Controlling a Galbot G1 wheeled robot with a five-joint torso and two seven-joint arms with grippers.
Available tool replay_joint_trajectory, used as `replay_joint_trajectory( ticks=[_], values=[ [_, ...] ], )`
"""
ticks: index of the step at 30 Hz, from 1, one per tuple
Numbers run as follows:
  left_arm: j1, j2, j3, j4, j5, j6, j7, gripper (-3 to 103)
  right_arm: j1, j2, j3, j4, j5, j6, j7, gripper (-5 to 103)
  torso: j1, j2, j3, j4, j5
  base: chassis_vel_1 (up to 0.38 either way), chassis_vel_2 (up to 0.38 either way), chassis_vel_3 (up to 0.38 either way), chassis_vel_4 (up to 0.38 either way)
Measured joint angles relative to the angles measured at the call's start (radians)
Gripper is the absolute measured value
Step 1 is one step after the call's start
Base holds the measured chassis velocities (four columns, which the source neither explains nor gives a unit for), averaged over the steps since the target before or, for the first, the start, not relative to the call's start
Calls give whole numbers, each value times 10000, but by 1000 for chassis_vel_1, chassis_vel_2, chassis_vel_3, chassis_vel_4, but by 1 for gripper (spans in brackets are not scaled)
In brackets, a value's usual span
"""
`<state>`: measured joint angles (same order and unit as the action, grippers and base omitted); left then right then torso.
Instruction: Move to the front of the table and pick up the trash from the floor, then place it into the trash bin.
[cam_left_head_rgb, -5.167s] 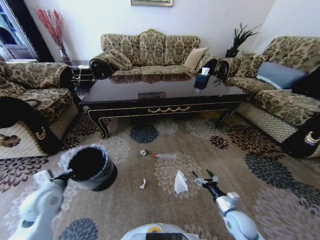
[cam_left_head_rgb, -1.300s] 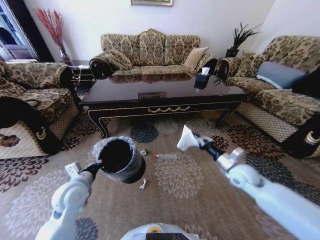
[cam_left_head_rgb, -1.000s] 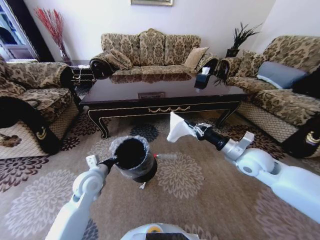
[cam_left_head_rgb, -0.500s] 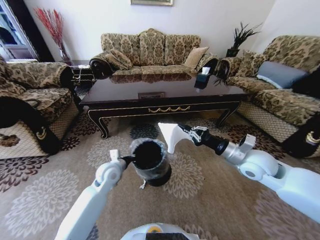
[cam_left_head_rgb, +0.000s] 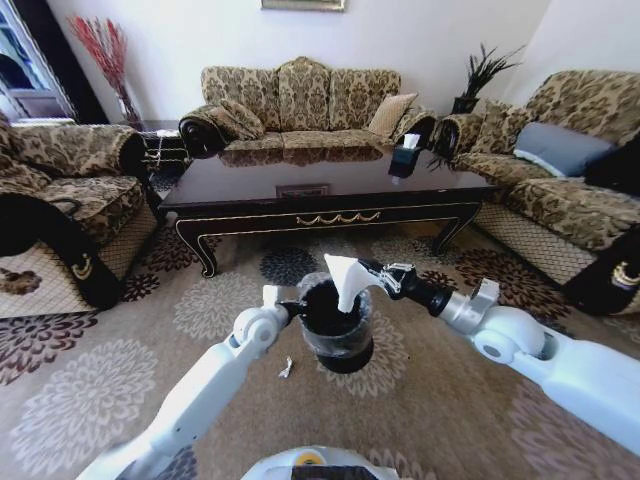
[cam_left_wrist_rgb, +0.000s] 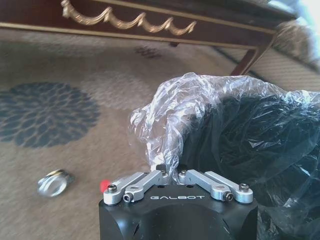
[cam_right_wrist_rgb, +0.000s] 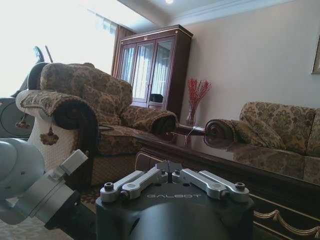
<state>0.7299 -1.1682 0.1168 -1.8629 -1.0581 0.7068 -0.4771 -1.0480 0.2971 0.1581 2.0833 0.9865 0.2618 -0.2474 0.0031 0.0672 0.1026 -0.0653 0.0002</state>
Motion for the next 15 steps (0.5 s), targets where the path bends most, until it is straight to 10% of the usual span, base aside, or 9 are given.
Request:
replay_joint_trajectory(
  ticks=[15],
  values=[
    [-11,152,-384,-777,-709,97,-198,3,-37,393,-609,-559,-625,73,433,7,-1,0,-1,1,-2,0,0,0,0]
  ],
)
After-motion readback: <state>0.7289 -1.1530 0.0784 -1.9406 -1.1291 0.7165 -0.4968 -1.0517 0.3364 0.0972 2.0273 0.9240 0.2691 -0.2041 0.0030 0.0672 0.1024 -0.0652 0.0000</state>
